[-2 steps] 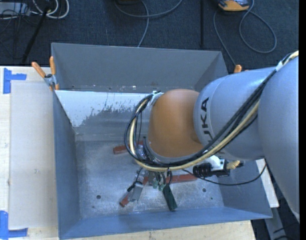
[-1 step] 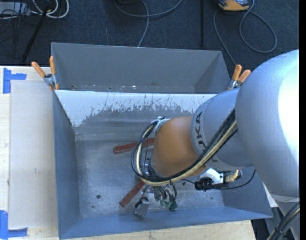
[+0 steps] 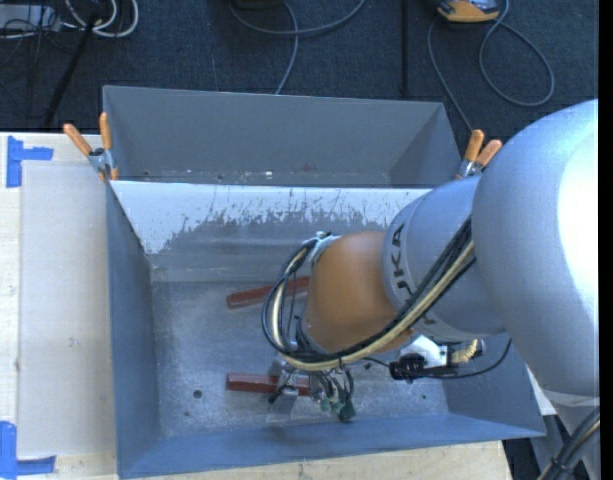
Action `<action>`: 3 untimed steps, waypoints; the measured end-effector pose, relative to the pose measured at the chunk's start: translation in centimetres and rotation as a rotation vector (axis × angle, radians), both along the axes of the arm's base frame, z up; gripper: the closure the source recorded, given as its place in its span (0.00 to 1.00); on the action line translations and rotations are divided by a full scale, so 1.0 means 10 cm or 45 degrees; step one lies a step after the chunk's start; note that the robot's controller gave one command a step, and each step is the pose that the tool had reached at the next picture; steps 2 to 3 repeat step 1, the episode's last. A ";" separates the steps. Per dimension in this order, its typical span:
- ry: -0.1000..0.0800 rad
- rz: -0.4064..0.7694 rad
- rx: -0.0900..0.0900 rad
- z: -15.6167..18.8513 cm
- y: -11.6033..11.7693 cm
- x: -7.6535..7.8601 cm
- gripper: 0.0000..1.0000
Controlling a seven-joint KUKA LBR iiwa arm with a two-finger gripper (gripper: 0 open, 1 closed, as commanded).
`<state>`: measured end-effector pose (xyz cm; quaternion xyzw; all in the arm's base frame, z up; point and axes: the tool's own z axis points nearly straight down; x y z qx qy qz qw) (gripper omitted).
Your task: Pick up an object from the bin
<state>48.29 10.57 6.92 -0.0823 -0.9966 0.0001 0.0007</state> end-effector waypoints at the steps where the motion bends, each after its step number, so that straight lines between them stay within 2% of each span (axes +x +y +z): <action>1: -0.010 0.016 0.001 1.31 -0.17 -0.02 1.00; 3: -0.010 0.016 0.001 1.31 -0.17 -0.02 1.00</action>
Offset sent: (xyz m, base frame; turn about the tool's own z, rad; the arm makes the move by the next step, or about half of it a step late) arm -0.0031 -0.0172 0.1274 -0.0140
